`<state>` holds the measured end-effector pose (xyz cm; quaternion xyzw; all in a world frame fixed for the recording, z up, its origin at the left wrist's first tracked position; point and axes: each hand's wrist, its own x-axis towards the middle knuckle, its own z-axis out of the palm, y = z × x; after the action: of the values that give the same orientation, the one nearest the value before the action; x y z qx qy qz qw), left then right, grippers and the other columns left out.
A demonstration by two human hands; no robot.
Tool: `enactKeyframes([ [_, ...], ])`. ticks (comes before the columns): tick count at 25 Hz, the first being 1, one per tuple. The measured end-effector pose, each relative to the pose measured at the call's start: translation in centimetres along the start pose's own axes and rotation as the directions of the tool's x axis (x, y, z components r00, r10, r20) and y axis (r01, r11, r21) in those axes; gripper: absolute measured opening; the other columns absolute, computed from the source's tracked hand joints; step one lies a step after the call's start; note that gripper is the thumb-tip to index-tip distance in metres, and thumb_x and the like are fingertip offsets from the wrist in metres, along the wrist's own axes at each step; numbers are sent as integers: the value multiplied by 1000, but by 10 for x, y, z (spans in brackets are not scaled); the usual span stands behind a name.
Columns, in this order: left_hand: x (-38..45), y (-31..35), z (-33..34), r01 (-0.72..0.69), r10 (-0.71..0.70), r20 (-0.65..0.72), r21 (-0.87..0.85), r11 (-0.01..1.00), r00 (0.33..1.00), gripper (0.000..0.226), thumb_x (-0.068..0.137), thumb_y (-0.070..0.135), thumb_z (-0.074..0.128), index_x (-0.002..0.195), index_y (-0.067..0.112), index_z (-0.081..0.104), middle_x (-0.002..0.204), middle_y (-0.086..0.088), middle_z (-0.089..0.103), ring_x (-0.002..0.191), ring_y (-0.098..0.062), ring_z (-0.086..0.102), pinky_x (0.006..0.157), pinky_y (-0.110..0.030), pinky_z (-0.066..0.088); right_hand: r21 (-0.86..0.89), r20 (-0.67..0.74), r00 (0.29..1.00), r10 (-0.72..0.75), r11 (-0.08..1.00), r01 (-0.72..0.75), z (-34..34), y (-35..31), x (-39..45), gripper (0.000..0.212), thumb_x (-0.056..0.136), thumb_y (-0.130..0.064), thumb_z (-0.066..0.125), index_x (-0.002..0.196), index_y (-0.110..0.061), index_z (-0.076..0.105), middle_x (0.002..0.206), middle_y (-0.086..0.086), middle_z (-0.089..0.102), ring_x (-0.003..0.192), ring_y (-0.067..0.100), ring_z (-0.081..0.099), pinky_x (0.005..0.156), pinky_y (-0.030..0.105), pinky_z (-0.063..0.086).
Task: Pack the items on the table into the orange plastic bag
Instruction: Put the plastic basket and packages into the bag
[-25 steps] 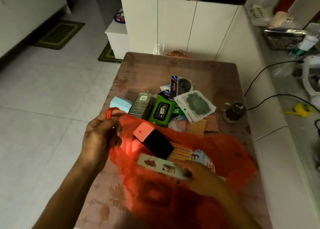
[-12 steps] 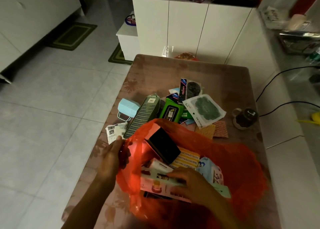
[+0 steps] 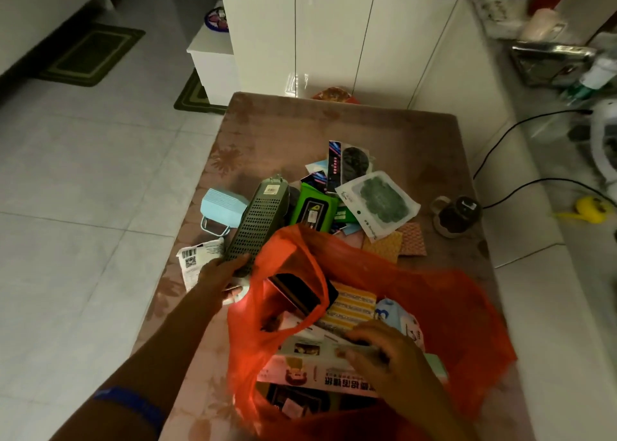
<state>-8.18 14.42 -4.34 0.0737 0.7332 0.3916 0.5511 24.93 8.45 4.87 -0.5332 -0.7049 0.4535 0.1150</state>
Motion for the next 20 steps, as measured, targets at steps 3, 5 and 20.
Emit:
enactKeyframes([
  [3,-3,5,3,-32,37,63,-87,996,997,34,82,16,71,110,-2,62,62,0,72,50,-11,58,47,-21,41,70,-63,996,58,996,-54,-3,6,-11,9,85,-42,66,94,-42,65,105,-23,60,97,-4,58,74,22,53],
  [5,-24,16,-6,-121,143,117,-174,977,983,32,85,16,67,114,2,64,80,-2,76,71,-16,63,60,-25,45,134,-110,988,113,986,-98,-8,10,-17,15,87,-29,69,93,-43,66,105,-21,62,92,-5,61,68,23,56],
  [20,-210,30,58,-486,313,635,113,867,706,34,88,33,57,112,11,67,110,-8,73,101,-22,68,82,-29,55,990,-45,999,-27,136,48,-69,-38,31,71,61,-37,88,122,-12,62,122,14,64,117,33,59,88,48,53],
])
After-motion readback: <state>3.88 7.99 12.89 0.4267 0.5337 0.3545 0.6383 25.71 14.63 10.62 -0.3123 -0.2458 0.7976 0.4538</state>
